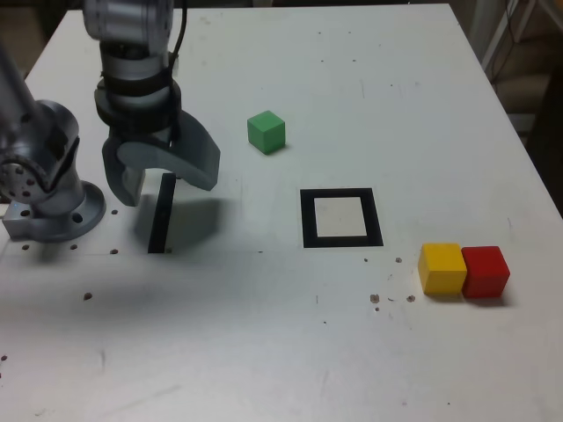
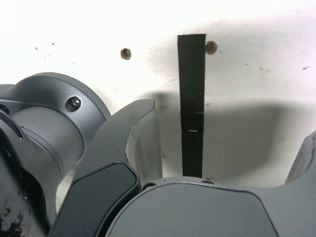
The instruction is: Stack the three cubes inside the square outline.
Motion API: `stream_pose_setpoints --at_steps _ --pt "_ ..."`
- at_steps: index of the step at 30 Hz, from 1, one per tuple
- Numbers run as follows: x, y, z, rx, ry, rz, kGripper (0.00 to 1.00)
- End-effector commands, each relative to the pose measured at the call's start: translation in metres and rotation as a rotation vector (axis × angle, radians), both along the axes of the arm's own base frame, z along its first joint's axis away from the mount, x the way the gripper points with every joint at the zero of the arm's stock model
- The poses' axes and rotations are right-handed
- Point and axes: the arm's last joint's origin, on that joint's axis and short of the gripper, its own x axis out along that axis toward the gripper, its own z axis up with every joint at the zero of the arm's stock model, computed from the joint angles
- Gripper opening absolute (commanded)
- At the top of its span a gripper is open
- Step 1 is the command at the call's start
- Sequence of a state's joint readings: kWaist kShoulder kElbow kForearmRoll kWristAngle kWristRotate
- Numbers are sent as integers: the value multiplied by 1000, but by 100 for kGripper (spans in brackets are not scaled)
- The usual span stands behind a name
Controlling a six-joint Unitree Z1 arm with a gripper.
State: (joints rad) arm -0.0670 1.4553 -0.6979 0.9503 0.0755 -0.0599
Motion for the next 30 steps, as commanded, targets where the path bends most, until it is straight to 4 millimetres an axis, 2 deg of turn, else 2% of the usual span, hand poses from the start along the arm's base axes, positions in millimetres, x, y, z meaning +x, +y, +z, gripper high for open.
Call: stream_pose_setpoints --at_steps 1,10,30 --pt "3 0 1 3 6 -8 100" --pt "21 -5 10 1 -10 -68 100" --pt "93 -22 38 4 -21 -161 100"
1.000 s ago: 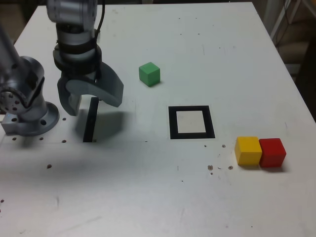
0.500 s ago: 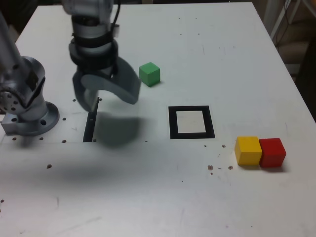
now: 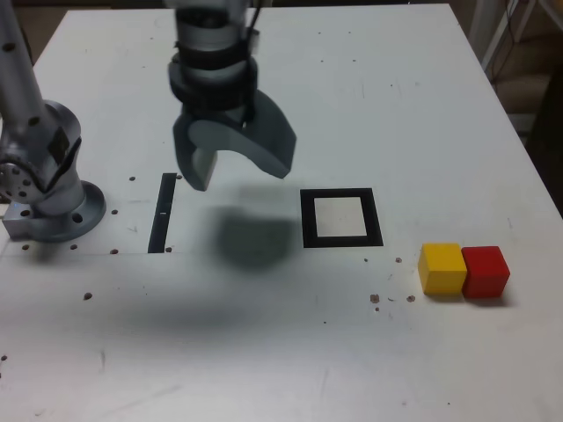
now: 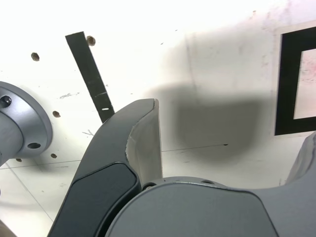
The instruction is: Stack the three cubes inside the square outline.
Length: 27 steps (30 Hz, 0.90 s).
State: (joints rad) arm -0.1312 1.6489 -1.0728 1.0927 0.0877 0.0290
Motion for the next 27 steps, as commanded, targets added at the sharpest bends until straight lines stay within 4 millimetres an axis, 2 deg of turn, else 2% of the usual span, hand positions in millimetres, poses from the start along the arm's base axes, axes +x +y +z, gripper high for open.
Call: stream_pose_setpoints --at_steps 1,7,18,27 --pt "11 -3 1 11 16 -14 100" --pt "43 -17 13 38 26 -64 99" --pt "85 -36 29 34 9 -158 99" --pt "120 -52 36 40 -12 -223 99"
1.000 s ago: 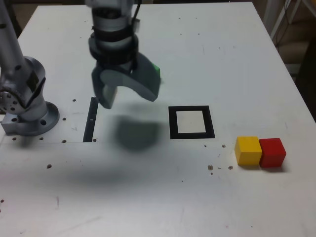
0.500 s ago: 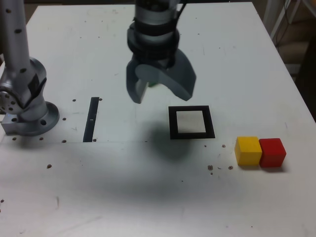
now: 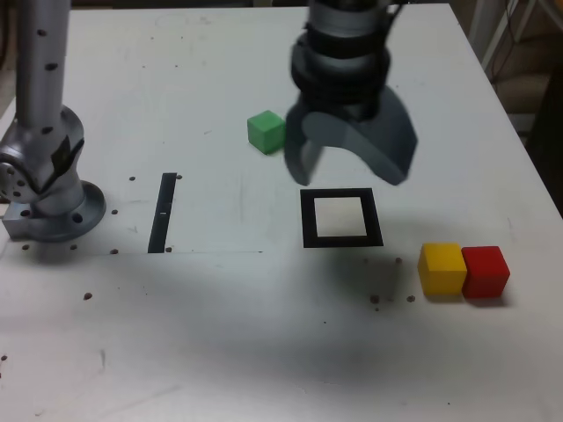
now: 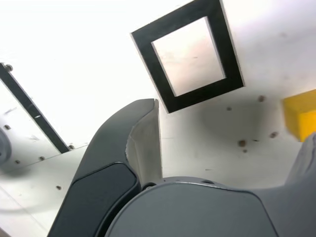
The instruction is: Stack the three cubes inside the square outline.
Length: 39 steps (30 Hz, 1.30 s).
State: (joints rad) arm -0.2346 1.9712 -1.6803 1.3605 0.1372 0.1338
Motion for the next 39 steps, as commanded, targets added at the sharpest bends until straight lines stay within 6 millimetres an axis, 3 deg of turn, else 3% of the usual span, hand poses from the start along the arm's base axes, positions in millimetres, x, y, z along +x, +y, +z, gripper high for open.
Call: stream_pose_setpoints --at_steps 1,18,39 --pt "8 -4 -1 0 -1 -20 99" --pt "59 -33 -8 -19 -32 -211 99" --pt "115 -45 -19 -27 -75 -400 99"
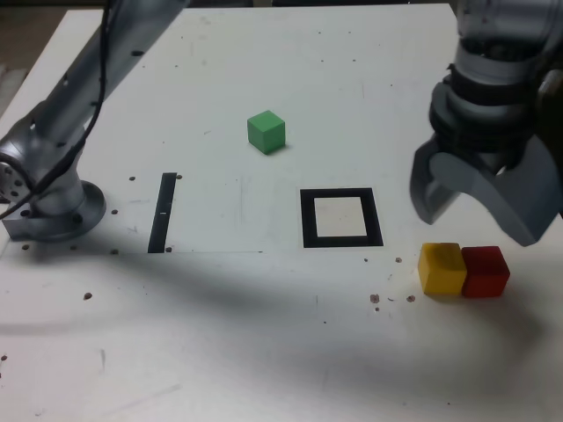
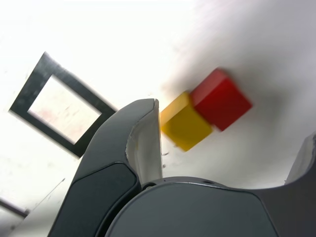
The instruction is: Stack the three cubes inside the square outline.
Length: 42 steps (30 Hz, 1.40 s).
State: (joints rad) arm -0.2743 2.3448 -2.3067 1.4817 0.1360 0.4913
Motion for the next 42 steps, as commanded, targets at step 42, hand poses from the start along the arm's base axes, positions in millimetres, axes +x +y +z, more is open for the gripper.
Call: stream_pose_setpoints --at_steps 42 --pt "39 -5 -52 123 64 -517 95"
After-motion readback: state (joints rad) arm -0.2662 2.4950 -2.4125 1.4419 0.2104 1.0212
